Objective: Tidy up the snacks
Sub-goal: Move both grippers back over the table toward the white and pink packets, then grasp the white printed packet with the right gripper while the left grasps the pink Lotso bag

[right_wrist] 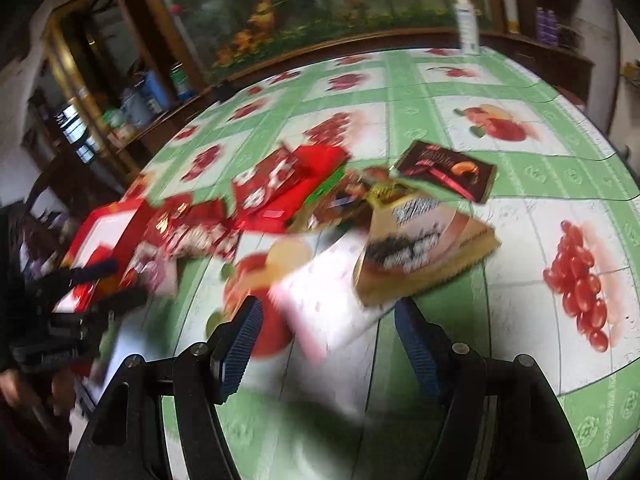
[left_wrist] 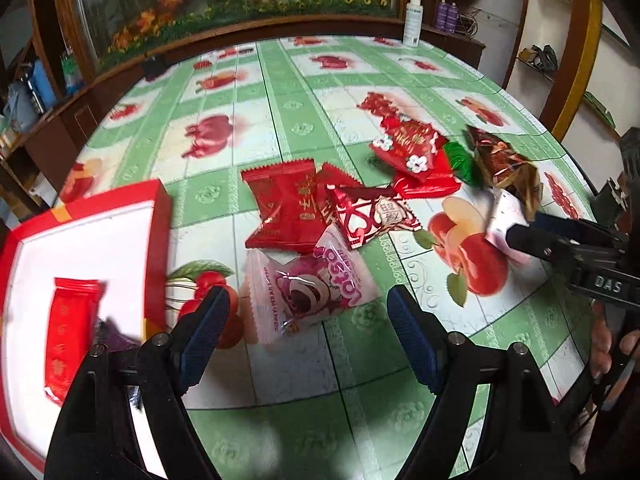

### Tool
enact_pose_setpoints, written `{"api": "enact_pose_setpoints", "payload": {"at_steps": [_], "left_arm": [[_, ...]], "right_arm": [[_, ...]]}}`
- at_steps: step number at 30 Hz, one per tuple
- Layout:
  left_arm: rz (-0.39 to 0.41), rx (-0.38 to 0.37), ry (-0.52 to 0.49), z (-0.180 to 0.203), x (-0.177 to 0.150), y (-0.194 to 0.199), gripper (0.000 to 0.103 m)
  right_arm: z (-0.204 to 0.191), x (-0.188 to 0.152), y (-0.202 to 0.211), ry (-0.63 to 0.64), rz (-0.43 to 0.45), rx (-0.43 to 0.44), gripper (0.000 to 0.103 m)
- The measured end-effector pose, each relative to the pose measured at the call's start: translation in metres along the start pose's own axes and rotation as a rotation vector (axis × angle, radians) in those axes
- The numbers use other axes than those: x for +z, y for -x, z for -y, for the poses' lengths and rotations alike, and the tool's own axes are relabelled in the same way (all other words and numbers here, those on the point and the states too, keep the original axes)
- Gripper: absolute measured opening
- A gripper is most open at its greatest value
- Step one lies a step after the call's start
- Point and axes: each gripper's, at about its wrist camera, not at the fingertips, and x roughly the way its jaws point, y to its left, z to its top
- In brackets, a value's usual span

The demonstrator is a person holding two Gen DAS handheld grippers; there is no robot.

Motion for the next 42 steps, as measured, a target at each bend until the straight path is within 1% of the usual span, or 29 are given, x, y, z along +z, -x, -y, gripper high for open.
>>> {"api": "enact_pose_setpoints", "payload": {"at_steps": [2, 4, 5, 6, 7, 8, 10, 12, 13, 14, 16, 19, 21, 23, 25, 27, 28, 29, 30, 31, 32, 35, 36, 37, 39, 41, 42], "left_arm": [[-0.027, -0.027, 0.019, -0.001, -0.001, -0.008, 0.081], [-0.044, -0.049, 0.032, -0.001, -0.002, -0.013, 0.081], [-0.050, -0.062, 0.035, 0.000, -0.003, -0.015, 0.081], [-0.040, -0.060, 0.033, 0.001, -0.004, -0.015, 0.081], [-0.031, -0.061, 0.027, 0.002, -0.005, -0.015, 0.081], [-0.027, -0.066, 0.024, 0.002, -0.005, -0.015, 0.078], [-0.014, -0.064, 0.020, 0.004, -0.005, -0.013, 0.070], [-0.010, -0.079, 0.027, 0.004, -0.004, -0.011, 0.068], [-0.006, -0.087, 0.026, 0.005, -0.004, -0.011, 0.062], [0.002, -0.088, 0.013, 0.008, -0.006, -0.007, 0.061], [0.004, -0.092, -0.009, 0.014, -0.009, -0.005, 0.061], [0.011, -0.098, -0.052, 0.026, -0.017, 0.001, 0.061], [0.014, -0.121, -0.072, 0.034, -0.024, 0.007, 0.061], [0.014, -0.133, -0.072, 0.038, -0.029, 0.011, 0.061], [0.011, -0.119, -0.065, 0.040, -0.033, 0.015, 0.061], [0.011, -0.109, -0.051, 0.041, -0.036, 0.018, 0.061], [0.012, -0.105, -0.041, 0.040, -0.038, 0.020, 0.061], [0.017, -0.101, -0.029, 0.039, -0.040, 0.022, 0.061], [0.024, -0.097, -0.019, 0.037, -0.041, 0.025, 0.061], [0.029, -0.096, -0.010, 0.035, -0.043, 0.028, 0.061], [0.031, -0.095, 0.000, 0.033, -0.044, 0.030, 0.061], [0.038, -0.082, 0.025, 0.026, -0.047, 0.036, 0.061], [0.038, -0.079, 0.030, 0.024, -0.048, 0.037, 0.061], [0.039, -0.076, 0.035, 0.022, -0.049, 0.039, 0.061], [0.046, -0.072, 0.037, 0.020, -0.052, 0.041, 0.061], [0.048, -0.076, 0.037, 0.020, -0.054, 0.042, 0.061], [0.048, -0.077, 0.038, 0.019, -0.055, 0.043, 0.061]], "right_arm": [[-0.005, 0.004, -0.007, 0.024, -0.009, -0.042, 0.074], [-0.011, 0.007, -0.011, 0.047, -0.022, -0.067, 0.074], [-0.015, 0.007, -0.012, 0.067, -0.029, -0.087, 0.070], [-0.019, 0.006, -0.013, 0.097, -0.036, -0.125, 0.068], [-0.021, 0.005, -0.014, 0.115, -0.039, -0.147, 0.058], [-0.023, 0.004, -0.015, 0.140, -0.041, -0.176, 0.056], [-0.021, 0.002, -0.014, 0.149, -0.041, -0.172, 0.054], [-0.018, 0.002, -0.012, 0.141, -0.036, -0.163, 0.051], [-0.017, 0.001, -0.011, 0.140, -0.034, -0.161, 0.049], [-0.016, 0.000, -0.010, 0.141, -0.031, -0.160, 0.049], [-0.015, -0.004, -0.007, 0.152, -0.027, -0.158, 0.048], [-0.012, -0.007, -0.002, 0.150, -0.039, -0.133, 0.047], [-0.011, -0.011, 0.003, 0.154, -0.045, -0.121, 0.047], [-0.010, -0.014, 0.006, 0.155, -0.048, -0.108, 0.047], [-0.010, -0.018, 0.010, 0.154, -0.049, -0.087, 0.047], [-0.011, -0.022, 0.014, 0.145, -0.051, -0.061, 0.045], [-0.012, -0.022, 0.015, 0.135, -0.058, -0.032, 0.038], [-0.012, -0.023, 0.016, 0.120, -0.070, 0.016, 0.026], [-0.013, -0.024, 0.016, 0.105, -0.087, 0.069, 0.021], [-0.014, -0.024, 0.016, 0.098, -0.099, 0.097, 0.017], [-0.017, -0.025, 0.014, 0.098, -0.110, 0.110, 0.016], [-0.028, -0.028, 0.013, 0.135, -0.099, 0.064, 0.016], [-0.032, -0.028, 0.013, 0.147, -0.108, 0.061, 0.016], [-0.034, -0.029, 0.012, 0.150, -0.119, 0.067, 0.019], [-0.040, -0.029, 0.012, 0.146, -0.144, 0.076, 0.025], [-0.044, -0.029, 0.012, 0.152, -0.155, 0.083, 0.046], [-0.047, -0.028, 0.011, 0.142, -0.156, 0.075, 0.051]]}}
